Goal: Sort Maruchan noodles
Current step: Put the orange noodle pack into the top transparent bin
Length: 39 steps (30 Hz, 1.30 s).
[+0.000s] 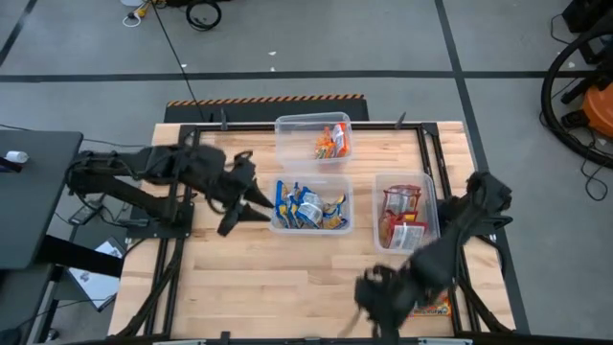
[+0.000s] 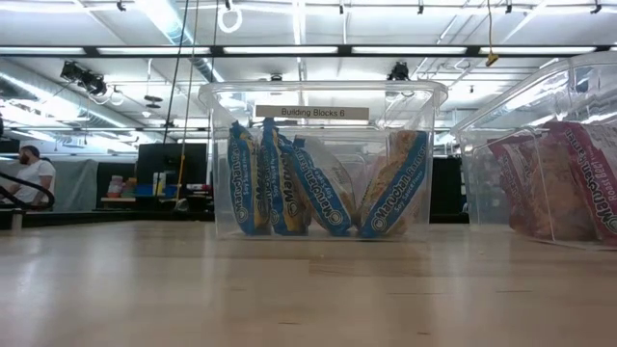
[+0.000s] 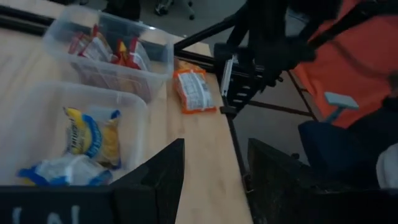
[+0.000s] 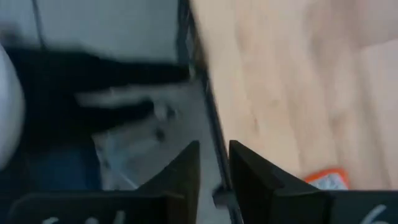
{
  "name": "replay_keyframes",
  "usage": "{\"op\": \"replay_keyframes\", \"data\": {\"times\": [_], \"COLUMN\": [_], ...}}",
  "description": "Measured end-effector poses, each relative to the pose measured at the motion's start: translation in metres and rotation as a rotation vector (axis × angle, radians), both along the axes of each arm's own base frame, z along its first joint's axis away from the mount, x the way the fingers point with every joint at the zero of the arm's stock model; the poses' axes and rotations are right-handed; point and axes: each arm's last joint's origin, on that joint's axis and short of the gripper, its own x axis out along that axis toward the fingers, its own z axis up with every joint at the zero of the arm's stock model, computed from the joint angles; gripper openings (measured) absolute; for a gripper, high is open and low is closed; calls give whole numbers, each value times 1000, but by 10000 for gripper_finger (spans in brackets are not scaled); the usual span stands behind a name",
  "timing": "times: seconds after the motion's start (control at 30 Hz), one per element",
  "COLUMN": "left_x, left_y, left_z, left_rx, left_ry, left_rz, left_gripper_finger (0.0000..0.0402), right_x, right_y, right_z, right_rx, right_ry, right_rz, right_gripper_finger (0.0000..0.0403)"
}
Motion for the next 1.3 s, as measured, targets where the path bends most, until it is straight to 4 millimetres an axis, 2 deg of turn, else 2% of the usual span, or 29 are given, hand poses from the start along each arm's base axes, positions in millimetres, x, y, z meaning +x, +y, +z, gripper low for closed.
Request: {"op": "replay_keyframes", "data": {"times": [0.1,0.2,0.33,0.53,0.63,0.7,0.83,0.93,1.1,1.3], "left_x": [-2,-4,-6,-6,-6,-7,-10,-12,-13,-13], "left_y": [-20,-35,-53,-78,-87,-91,-97,-99,-101,-100], "left_z": [-1,-4,-6,-17,-21,-22,-22,-22,-21,-21], "left_rx": [1,18,24,90,96,91,102,123,134,153], "left_ry": [11,23,29,74,83,86,74,60,50,38], "left_rz": [3,9,-10,44,62,67,90,120,138,163], "left_gripper_finger": [181,181,181,181,181,181,181,181,181,181], "right_x": [-5,-10,-11,4,4,1,-6,-13,-28,-31], "right_y": [29,46,53,51,51,51,56,62,68,61], "right_z": [-31,-66,-107,-139,-144,-139,-132,-138,-158,-178], "right_rx": [-112,-253,-369,-370,-333,-306,-360,-356,-411,-473], "right_ry": [22,101,267,342,367,358,285,253,223,212], "right_rz": [192,360,437,571,722,777,885,1024,1131,1121], "right_gripper_finger": [119,137,145,170,190,205,239,250,234,180]}}
